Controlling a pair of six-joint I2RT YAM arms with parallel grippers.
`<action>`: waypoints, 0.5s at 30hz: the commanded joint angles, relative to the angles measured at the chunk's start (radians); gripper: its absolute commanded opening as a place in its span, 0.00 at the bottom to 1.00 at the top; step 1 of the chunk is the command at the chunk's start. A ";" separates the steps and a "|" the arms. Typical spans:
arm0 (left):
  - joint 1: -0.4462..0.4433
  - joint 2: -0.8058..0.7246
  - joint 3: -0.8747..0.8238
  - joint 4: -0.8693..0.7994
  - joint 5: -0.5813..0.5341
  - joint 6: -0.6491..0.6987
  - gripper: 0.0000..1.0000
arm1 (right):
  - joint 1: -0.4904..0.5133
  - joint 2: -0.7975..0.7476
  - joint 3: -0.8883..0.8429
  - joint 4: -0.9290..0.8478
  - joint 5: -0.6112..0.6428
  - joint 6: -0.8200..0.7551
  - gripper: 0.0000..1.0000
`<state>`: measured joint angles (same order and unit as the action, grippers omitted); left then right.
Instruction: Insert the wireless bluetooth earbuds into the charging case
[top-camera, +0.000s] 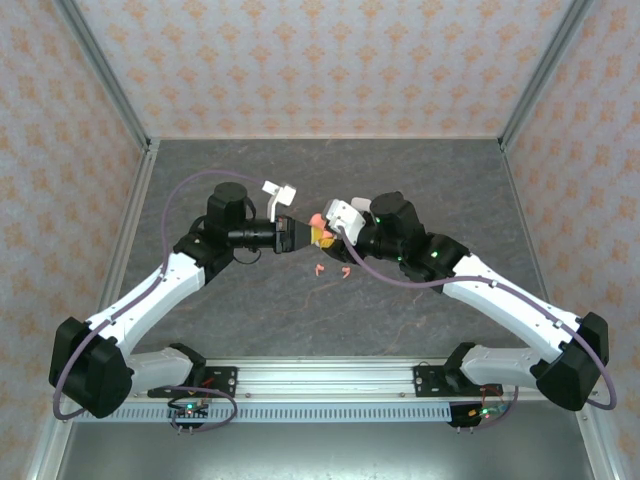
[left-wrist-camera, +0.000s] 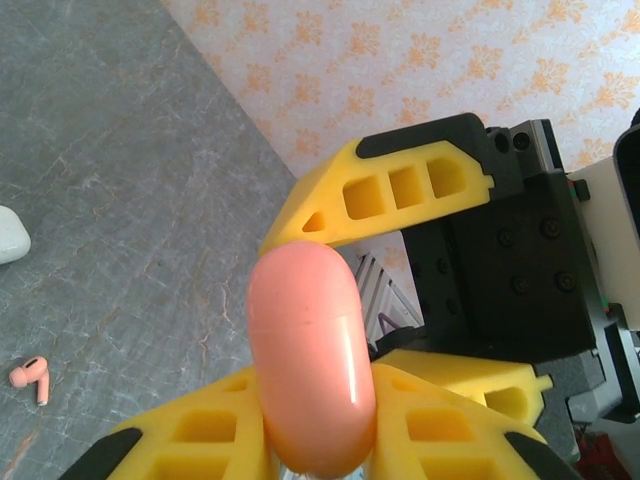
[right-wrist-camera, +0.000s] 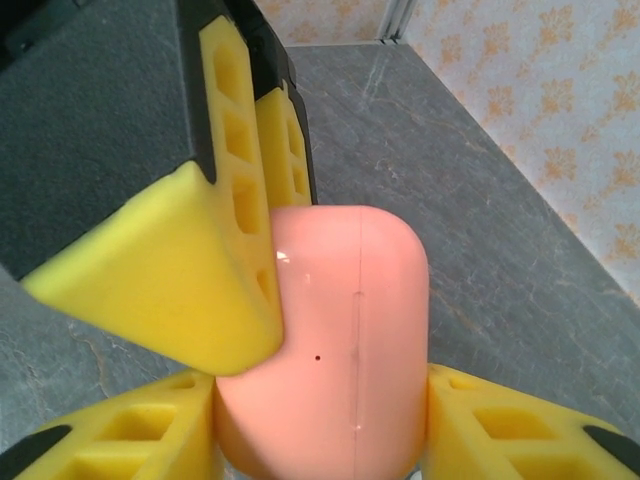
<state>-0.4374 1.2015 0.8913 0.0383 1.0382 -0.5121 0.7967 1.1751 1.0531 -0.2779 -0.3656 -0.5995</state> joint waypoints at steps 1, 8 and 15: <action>-0.007 -0.027 0.023 -0.012 -0.033 0.048 0.22 | -0.003 -0.018 0.034 -0.038 0.002 0.022 0.57; -0.018 -0.089 -0.061 0.105 -0.147 0.128 0.15 | -0.102 -0.129 -0.039 0.057 -0.212 0.219 0.86; -0.064 -0.180 -0.182 0.306 -0.218 0.242 0.09 | -0.187 -0.181 -0.119 0.276 -0.361 0.543 0.93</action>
<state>-0.4862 1.0668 0.7422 0.1925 0.8772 -0.3546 0.6243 1.0008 0.9722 -0.1516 -0.6304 -0.2554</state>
